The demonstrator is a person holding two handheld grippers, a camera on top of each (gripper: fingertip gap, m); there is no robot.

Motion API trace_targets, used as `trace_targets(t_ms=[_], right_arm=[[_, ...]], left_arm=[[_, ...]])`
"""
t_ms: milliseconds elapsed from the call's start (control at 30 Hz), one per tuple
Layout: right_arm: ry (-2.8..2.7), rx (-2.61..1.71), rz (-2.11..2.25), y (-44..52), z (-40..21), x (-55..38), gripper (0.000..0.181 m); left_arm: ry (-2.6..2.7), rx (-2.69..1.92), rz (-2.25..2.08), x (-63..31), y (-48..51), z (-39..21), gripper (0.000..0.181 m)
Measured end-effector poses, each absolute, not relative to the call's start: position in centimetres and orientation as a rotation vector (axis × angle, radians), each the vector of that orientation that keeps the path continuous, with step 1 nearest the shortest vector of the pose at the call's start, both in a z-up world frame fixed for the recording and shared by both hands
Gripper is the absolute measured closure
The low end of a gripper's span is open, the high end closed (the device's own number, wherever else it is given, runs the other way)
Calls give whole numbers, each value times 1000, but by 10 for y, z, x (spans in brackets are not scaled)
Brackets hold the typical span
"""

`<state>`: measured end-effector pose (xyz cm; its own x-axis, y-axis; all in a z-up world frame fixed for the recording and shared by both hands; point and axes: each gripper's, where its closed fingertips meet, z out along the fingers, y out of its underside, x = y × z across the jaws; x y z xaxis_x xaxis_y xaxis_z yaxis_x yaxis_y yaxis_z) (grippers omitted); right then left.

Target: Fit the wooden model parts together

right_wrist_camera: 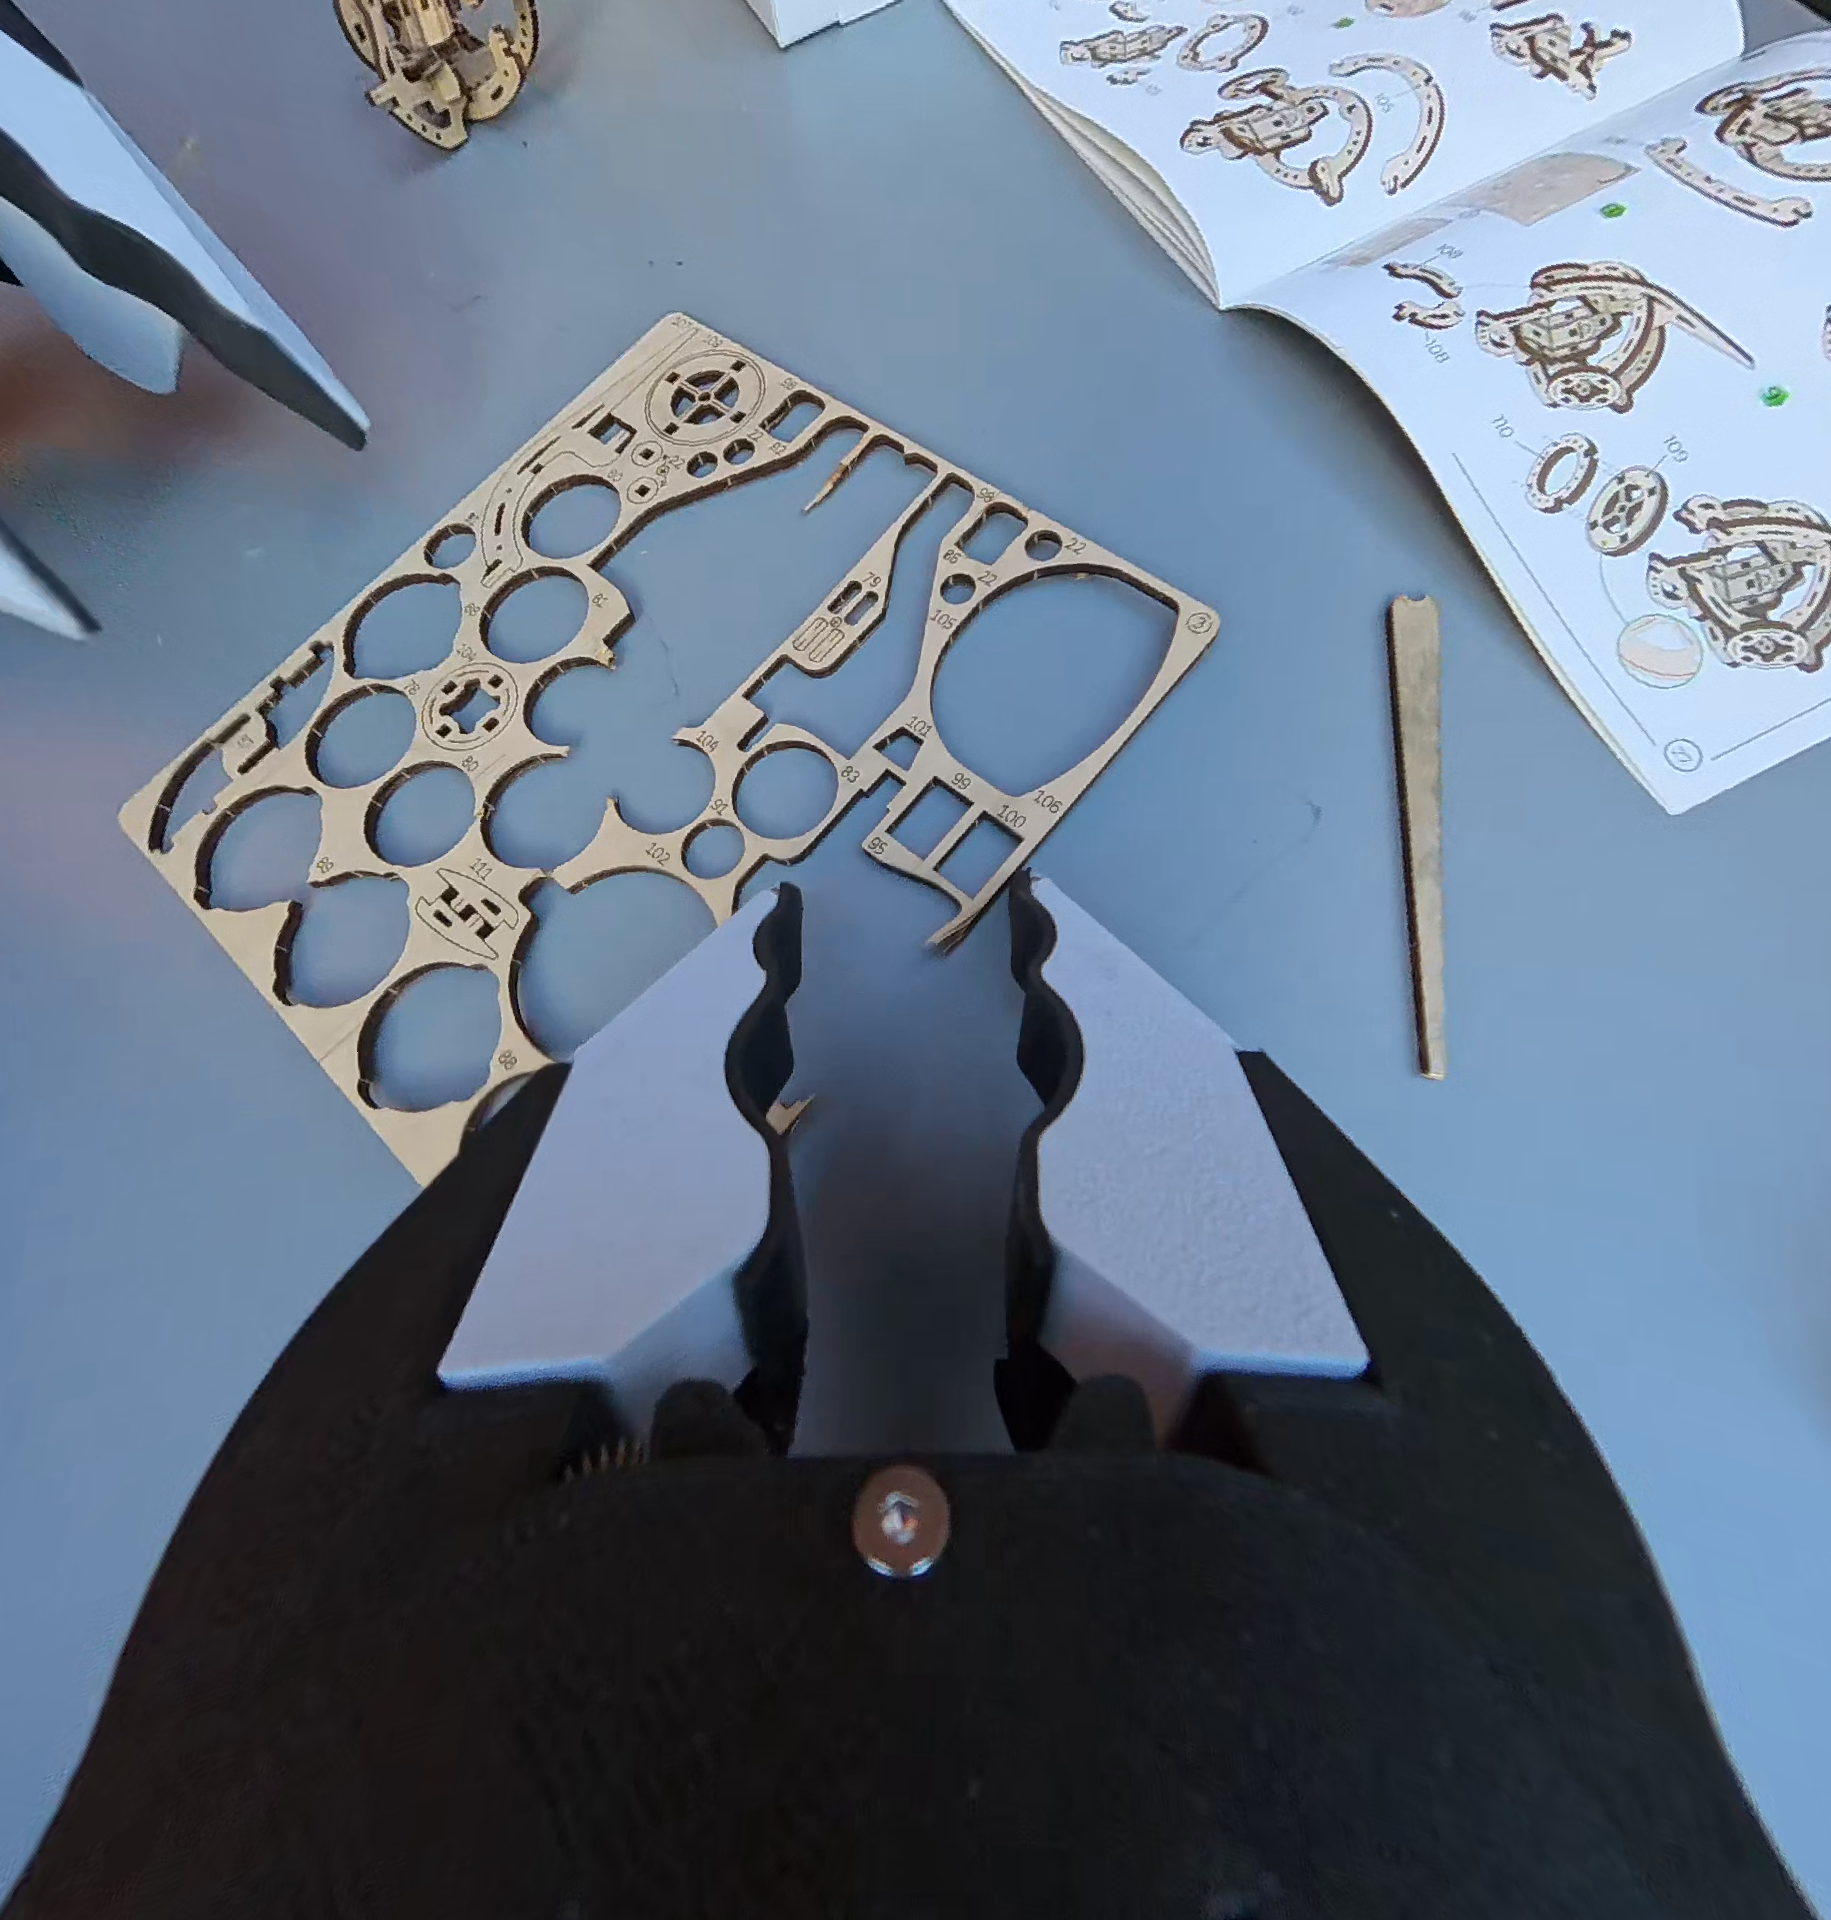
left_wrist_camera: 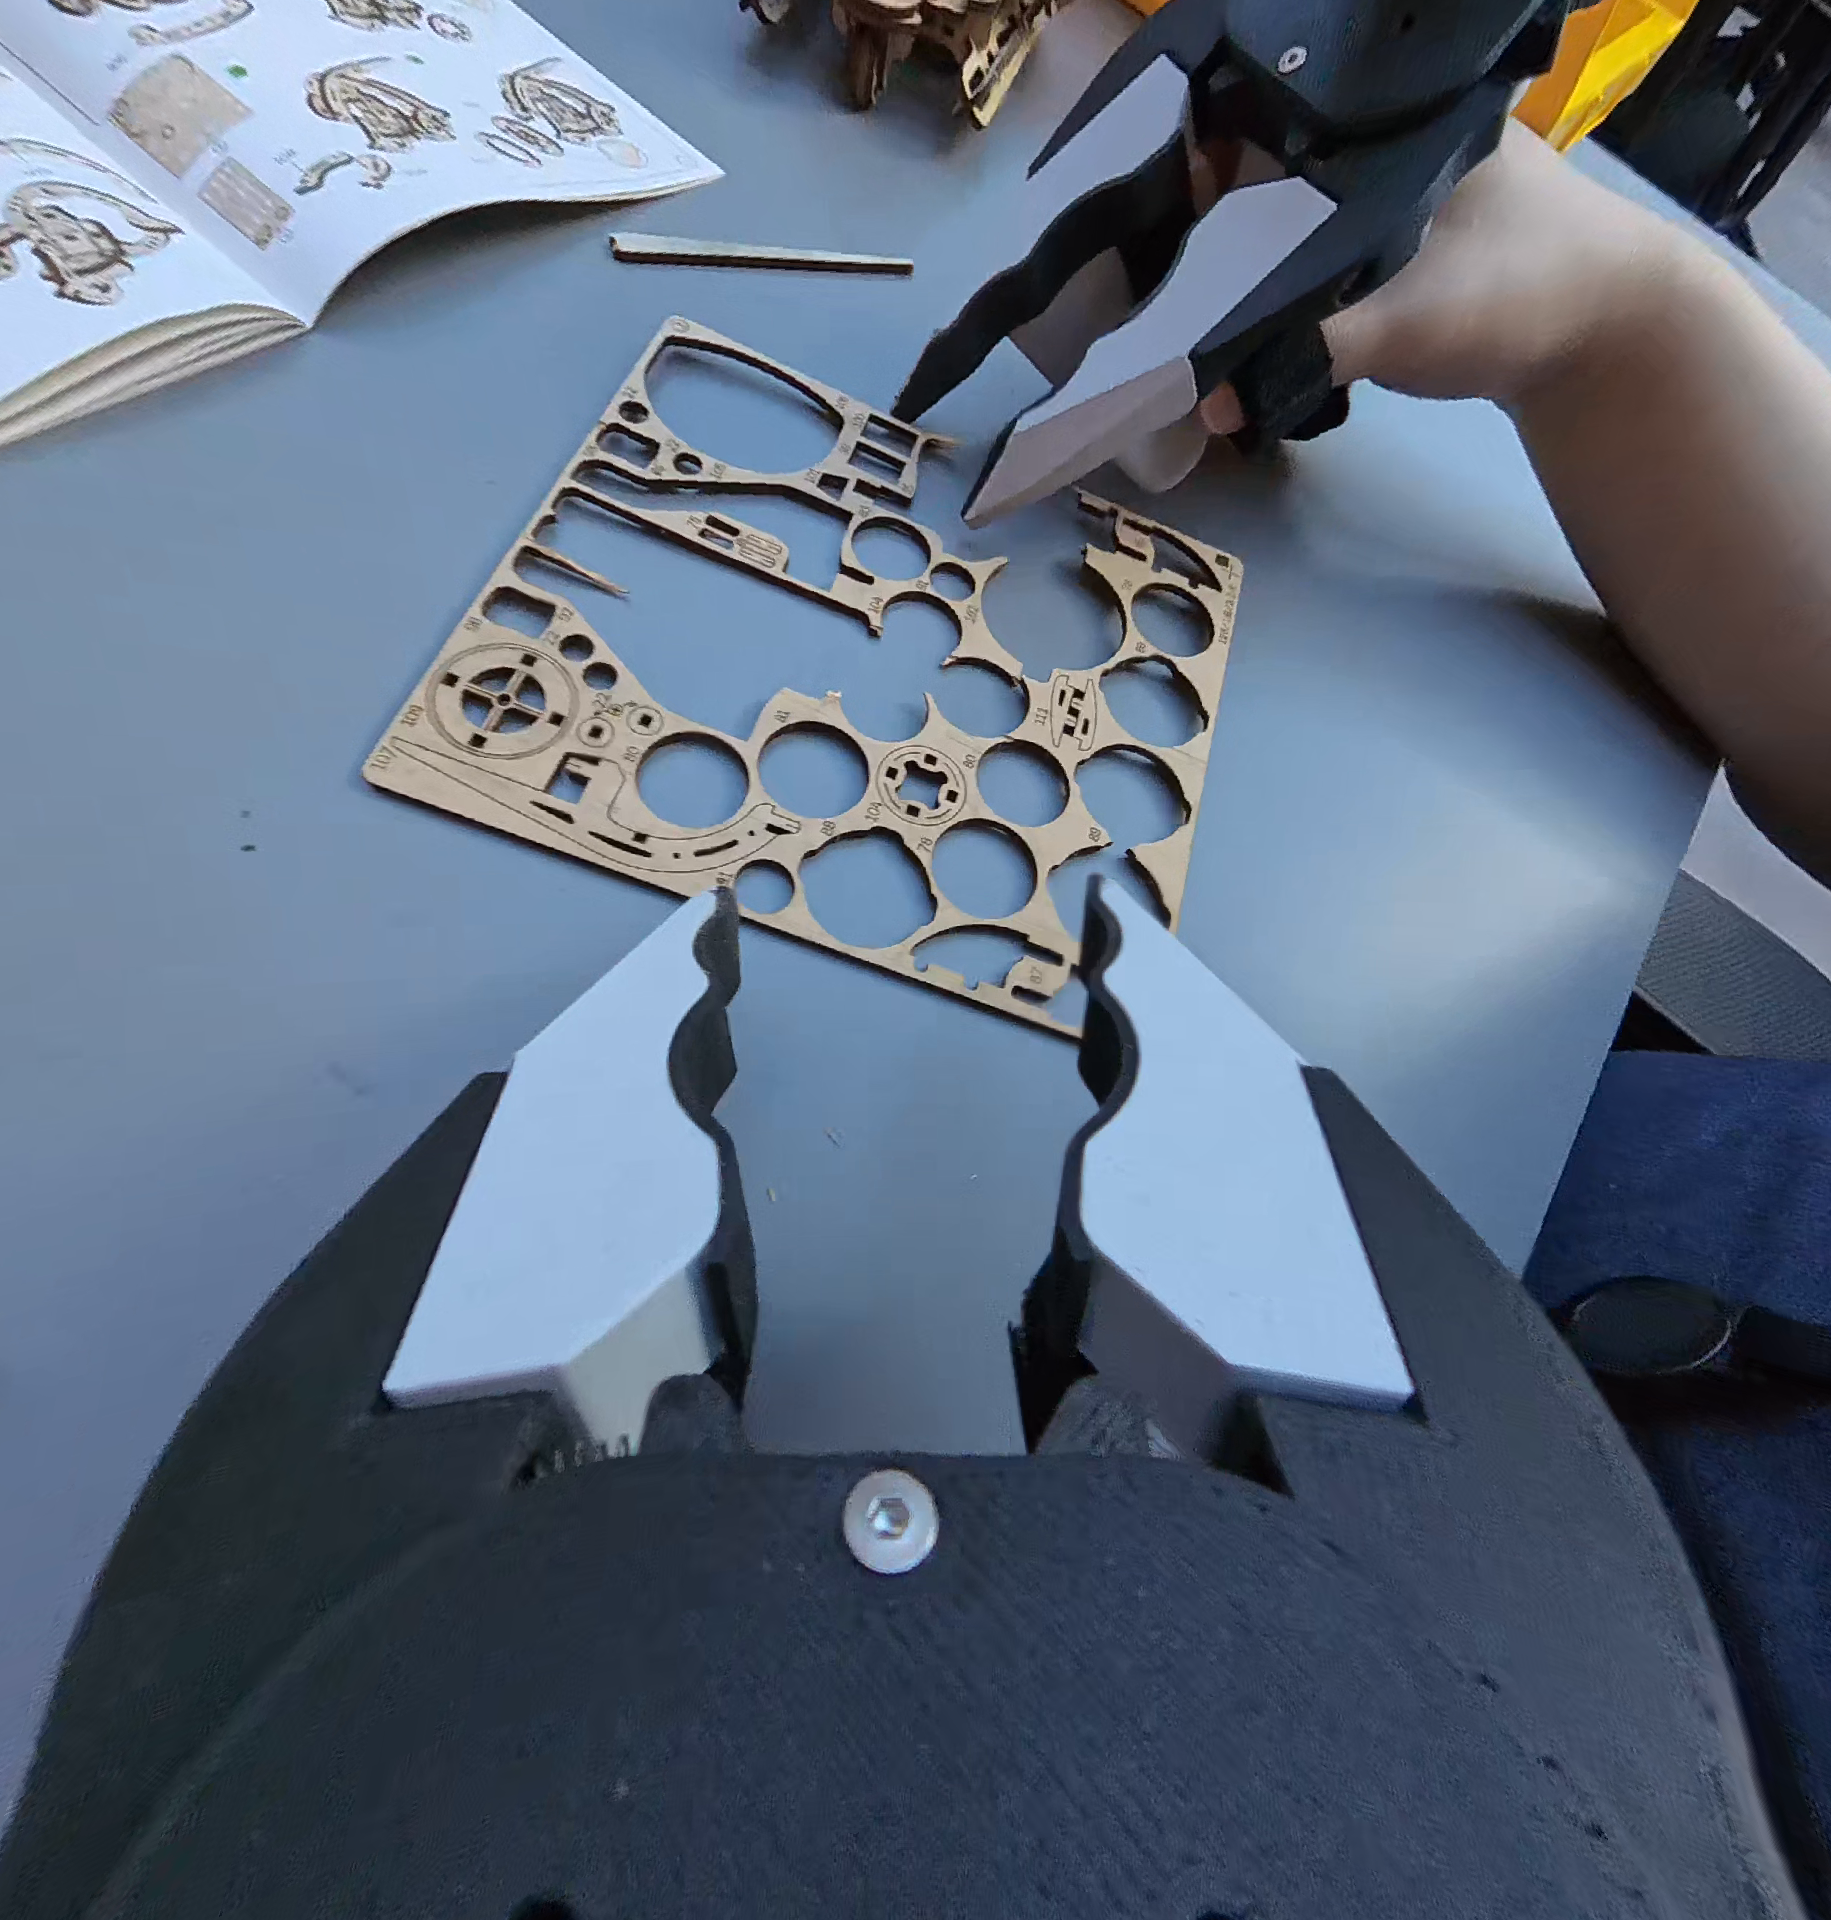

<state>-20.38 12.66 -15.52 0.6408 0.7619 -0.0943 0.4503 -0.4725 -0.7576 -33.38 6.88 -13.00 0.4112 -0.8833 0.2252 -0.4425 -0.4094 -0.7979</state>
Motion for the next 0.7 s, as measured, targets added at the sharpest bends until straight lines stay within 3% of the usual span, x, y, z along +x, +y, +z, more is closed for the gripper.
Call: trace_targets(t_ms=[33, 200, 533, 700], right_arm=[[-945, -2134, 546, 126, -155, -203, 142], [-973, -2130, 487, 120, -157, -202, 143], [-968, -2170, 488, 91, -157, -207, 144], [-983, -2174, 448, 77, -158, -211, 144]], left_arm=[[1137, -2031, -842, -331, 67, -134, 107], [1143, -2079, -614, -330, 70, -150, 79], [1174, -2111, -630, -321, 49, -157, 66], [1208, -2080, -585, -328, 45, -160, 70]])
